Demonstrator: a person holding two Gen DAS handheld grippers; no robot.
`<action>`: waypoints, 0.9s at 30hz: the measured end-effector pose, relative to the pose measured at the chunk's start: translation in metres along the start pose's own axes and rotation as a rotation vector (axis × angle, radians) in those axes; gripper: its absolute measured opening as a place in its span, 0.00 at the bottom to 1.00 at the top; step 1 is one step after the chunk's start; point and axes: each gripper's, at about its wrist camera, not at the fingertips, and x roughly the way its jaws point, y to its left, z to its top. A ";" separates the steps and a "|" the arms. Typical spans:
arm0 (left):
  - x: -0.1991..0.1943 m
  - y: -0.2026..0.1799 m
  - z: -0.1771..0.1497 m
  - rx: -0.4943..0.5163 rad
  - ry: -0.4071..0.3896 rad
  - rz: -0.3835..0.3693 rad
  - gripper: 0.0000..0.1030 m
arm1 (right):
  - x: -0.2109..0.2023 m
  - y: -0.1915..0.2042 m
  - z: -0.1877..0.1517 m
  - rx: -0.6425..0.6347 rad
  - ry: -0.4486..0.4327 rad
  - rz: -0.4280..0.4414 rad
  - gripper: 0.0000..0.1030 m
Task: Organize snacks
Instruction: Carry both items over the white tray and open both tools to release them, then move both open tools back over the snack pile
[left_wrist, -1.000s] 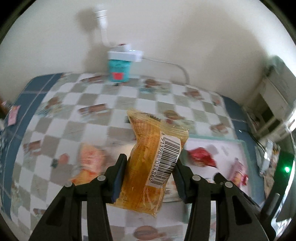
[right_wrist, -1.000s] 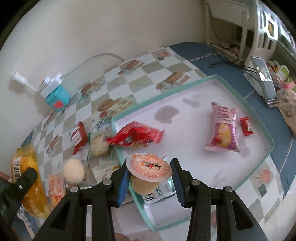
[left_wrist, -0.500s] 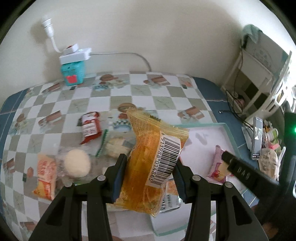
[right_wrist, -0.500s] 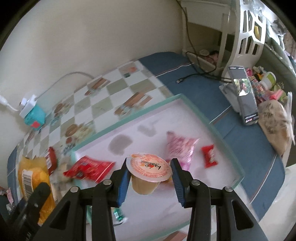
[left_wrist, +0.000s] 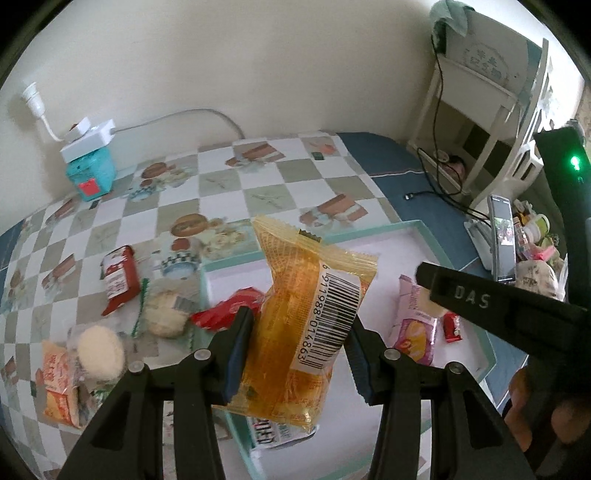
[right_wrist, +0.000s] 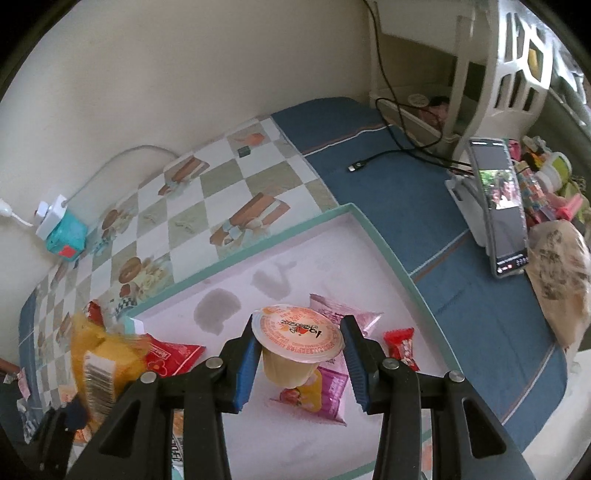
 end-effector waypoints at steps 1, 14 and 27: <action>0.002 -0.002 0.001 0.004 0.002 -0.002 0.49 | 0.002 0.000 0.002 -0.006 0.001 -0.001 0.44; 0.019 -0.007 0.002 0.011 0.035 -0.023 0.61 | 0.029 0.008 0.006 -0.038 0.067 0.020 0.45; -0.004 0.034 0.003 -0.093 0.031 0.020 0.86 | 0.017 0.010 0.000 -0.048 0.071 -0.017 0.67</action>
